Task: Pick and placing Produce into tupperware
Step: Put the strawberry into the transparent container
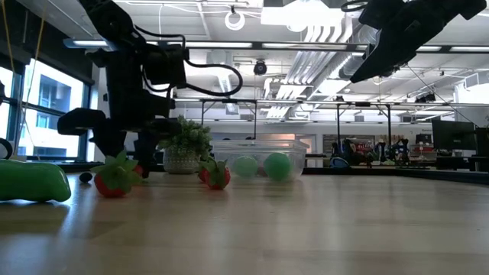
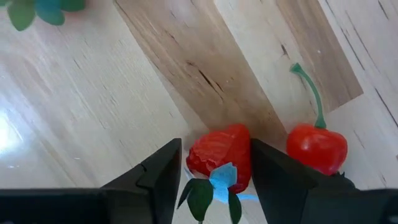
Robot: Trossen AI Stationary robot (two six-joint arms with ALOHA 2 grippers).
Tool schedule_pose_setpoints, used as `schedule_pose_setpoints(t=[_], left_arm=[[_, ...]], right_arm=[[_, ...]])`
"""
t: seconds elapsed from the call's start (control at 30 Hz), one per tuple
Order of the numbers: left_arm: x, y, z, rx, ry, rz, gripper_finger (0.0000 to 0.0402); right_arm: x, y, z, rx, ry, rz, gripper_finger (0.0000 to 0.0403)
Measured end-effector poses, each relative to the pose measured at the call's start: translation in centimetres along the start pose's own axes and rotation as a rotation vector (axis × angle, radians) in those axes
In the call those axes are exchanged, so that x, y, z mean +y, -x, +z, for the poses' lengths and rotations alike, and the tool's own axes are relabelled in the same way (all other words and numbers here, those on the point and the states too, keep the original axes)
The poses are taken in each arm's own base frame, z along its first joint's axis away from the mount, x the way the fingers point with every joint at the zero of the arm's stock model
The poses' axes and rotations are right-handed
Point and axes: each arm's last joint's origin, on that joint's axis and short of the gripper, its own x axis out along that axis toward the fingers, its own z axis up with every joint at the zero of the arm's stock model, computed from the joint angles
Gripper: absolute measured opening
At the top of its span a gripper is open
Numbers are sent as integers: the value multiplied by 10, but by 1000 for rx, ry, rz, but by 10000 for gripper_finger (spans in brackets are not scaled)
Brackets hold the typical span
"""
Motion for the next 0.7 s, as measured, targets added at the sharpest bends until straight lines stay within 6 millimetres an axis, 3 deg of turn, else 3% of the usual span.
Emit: schedule_pose_setpoints(t=[0.2,0.5,0.7], left_arm=[[2,0,3,-31,7,16,172],[2,0,3,-50,15,4,125],[2,0,3,-48,15,2,139]], right_arm=[[0,0,0,0,0,0,75],[0,0,0,0,0,-1,75],[0,0,0,0,0,-1,75]])
